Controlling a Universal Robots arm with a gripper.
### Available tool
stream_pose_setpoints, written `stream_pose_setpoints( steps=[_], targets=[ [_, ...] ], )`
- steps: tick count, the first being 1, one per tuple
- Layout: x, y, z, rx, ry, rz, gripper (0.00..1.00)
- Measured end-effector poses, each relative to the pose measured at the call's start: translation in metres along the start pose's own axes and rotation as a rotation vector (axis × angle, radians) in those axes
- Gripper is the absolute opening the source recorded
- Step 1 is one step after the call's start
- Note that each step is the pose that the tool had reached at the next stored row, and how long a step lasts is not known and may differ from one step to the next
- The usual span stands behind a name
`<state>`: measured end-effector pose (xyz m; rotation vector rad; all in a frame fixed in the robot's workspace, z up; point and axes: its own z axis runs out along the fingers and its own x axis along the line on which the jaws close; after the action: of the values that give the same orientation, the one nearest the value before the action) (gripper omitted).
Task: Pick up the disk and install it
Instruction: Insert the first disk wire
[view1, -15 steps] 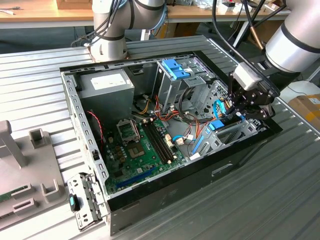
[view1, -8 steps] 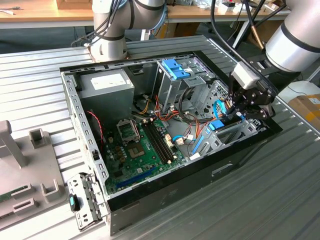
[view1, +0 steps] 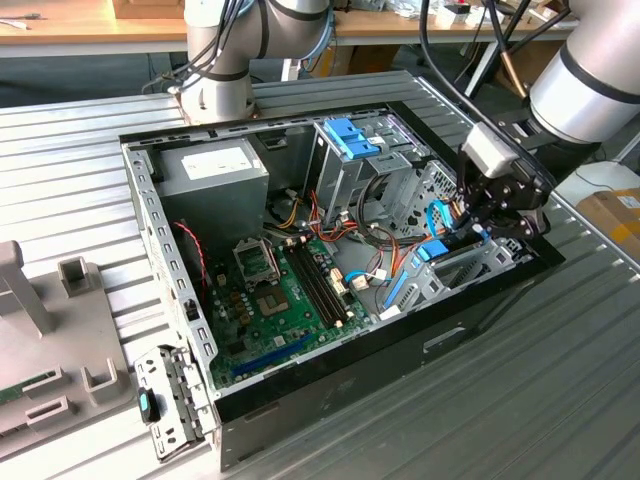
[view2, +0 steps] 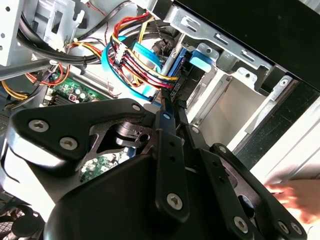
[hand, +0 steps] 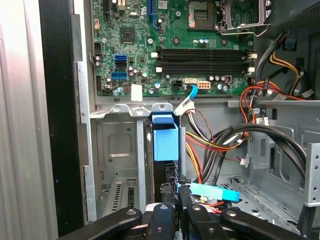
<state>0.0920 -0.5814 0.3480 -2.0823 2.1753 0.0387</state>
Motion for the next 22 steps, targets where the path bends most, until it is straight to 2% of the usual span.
stream_pose_setpoints(
  steps=[22],
  targets=[
    [-0.0013, 0.0001, 0.0013, 0.001, 0.0009, 0.009, 0.16]
  ],
)
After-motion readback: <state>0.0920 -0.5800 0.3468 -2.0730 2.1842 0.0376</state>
